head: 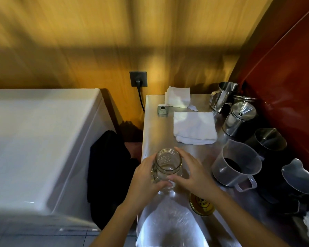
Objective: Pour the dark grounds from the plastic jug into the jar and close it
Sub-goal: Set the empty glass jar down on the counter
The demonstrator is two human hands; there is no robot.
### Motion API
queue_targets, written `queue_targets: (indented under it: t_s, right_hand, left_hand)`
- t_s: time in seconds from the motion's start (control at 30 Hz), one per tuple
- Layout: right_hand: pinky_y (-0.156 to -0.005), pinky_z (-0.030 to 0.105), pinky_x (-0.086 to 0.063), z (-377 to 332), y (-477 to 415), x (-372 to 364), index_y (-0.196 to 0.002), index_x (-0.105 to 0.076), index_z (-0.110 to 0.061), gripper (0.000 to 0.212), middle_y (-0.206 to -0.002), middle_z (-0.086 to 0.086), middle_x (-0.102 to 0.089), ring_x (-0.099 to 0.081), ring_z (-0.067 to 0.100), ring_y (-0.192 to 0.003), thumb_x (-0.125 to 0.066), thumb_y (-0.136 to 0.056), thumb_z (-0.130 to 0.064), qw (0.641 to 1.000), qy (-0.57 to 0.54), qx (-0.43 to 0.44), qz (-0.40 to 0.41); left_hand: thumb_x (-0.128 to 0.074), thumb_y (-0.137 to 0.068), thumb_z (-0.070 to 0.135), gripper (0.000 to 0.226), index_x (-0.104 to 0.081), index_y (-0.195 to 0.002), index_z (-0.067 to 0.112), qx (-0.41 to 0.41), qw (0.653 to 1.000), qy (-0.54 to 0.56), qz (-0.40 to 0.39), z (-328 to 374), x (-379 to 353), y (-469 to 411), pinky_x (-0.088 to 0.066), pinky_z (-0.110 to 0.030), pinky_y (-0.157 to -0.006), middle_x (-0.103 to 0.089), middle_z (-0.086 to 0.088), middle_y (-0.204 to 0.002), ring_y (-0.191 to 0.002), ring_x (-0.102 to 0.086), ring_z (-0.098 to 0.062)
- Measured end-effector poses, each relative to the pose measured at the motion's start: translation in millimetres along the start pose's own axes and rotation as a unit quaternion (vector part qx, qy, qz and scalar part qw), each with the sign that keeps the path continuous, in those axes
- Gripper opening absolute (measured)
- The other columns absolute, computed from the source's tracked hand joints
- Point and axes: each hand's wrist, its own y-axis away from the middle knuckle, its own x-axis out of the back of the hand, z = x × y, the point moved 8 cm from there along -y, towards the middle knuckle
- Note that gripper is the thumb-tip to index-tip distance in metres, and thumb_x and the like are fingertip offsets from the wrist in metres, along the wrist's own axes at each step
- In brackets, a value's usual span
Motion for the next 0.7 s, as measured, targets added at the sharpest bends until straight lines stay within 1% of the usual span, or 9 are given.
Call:
queue_targets:
  t_s: [0.1,0.17,0.23,0.3,0.4,0.43,0.5,0.6,0.7]
  right_hand:
    - [-0.106,0.038,-0.029,0,-1,1,-0.137,-0.029,-0.032,0.077,-0.132,-0.017,-0.040,-0.035,0.007,-0.121,-0.069,-0.074,-0.051,1.000,-0.019,-0.003,0.004]
    - [-0.106,0.041,-0.032,1,0,2,-0.135,-0.034,-0.029,0.074,-0.131,-0.014,-0.045,-0.039,0.007,-0.119,-0.068,-0.073,-0.053,0.999,-0.029,-0.005,0.013]
    - [-0.104,0.041,-0.034,5,1,4,-0.133,-0.036,-0.029,0.074,-0.130,-0.012,-0.048,-0.041,0.009,-0.119,-0.065,-0.072,-0.058,0.999,-0.031,-0.012,0.019]
    - [-0.102,0.034,-0.033,10,4,7,-0.131,-0.037,-0.034,0.072,-0.128,-0.016,-0.048,-0.040,0.006,-0.118,-0.063,-0.071,-0.062,0.999,-0.026,-0.017,0.029]
    - [-0.092,0.013,-0.030,11,9,16,-0.123,-0.035,-0.050,0.063,-0.120,-0.036,-0.044,-0.036,-0.010,-0.115,-0.060,-0.069,-0.067,0.999,-0.017,-0.012,0.046]
    - [-0.087,0.009,-0.030,11,11,18,-0.121,-0.034,-0.053,0.060,-0.118,-0.041,-0.043,-0.034,-0.015,-0.114,-0.060,-0.068,-0.067,0.998,-0.019,-0.012,0.054]
    - [-0.086,0.011,-0.032,13,16,21,-0.120,-0.036,-0.051,0.058,-0.117,-0.038,-0.045,-0.036,-0.015,-0.113,-0.063,-0.070,-0.063,0.997,-0.036,-0.016,0.070]
    - [-0.095,0.022,-0.037,18,22,21,-0.123,-0.040,-0.043,0.059,-0.119,-0.026,-0.049,-0.042,-0.008,-0.113,-0.068,-0.072,-0.055,0.994,-0.066,-0.024,0.084]
    - [-0.097,0.025,-0.036,19,24,21,-0.123,-0.038,-0.043,0.060,-0.120,-0.025,-0.048,-0.040,-0.010,-0.114,-0.069,-0.073,-0.051,0.994,-0.058,-0.031,0.083]
  left_hand:
    - [-0.081,-0.056,0.048,0.076,-0.042,-0.121,0.048,0.004,1.000,0.012,-0.017,-1,-2,-4,-0.047,-0.028,-0.090,-0.056,0.016,-0.115,-0.107,-0.052,-0.001]
    - [-0.081,-0.056,0.045,0.073,-0.044,-0.119,0.046,0.003,0.999,0.019,-0.027,-1,-5,-7,-0.047,-0.028,-0.090,-0.058,0.015,-0.115,-0.107,-0.053,-0.001]
    - [-0.081,-0.057,0.042,0.068,-0.043,-0.114,0.051,-0.004,0.999,0.020,-0.032,3,-7,-10,-0.045,-0.018,-0.086,-0.058,0.019,-0.112,-0.105,-0.053,0.003]
    - [-0.080,-0.059,0.041,0.067,-0.043,-0.114,0.050,-0.009,0.999,0.027,-0.039,5,-12,-11,-0.041,-0.009,-0.083,-0.056,0.023,-0.112,-0.105,-0.051,0.007]
    - [-0.081,-0.061,0.039,0.070,-0.044,-0.120,0.043,-0.013,0.997,0.041,-0.064,9,-22,-14,-0.040,-0.007,-0.084,-0.055,0.020,-0.115,-0.108,-0.050,0.005]
    - [-0.081,-0.060,0.037,0.071,-0.044,-0.119,0.043,-0.014,0.996,0.046,-0.073,10,-25,-15,-0.040,-0.007,-0.085,-0.054,0.021,-0.116,-0.109,-0.049,0.005]
    - [-0.083,-0.059,0.032,0.073,-0.043,-0.119,0.045,-0.014,0.994,0.064,-0.092,11,-29,-19,-0.039,-0.007,-0.086,-0.053,0.022,-0.117,-0.110,-0.049,0.006]
    - [-0.085,-0.057,0.028,0.076,-0.045,-0.120,0.041,-0.010,0.989,0.083,-0.119,10,-32,-23,-0.039,-0.009,-0.087,-0.054,0.018,-0.118,-0.110,-0.050,0.004]
    - [-0.086,-0.057,0.025,0.076,-0.047,-0.121,0.039,-0.014,0.988,0.087,-0.130,11,-34,-25,-0.040,-0.010,-0.087,-0.056,0.014,-0.118,-0.110,-0.052,0.002]
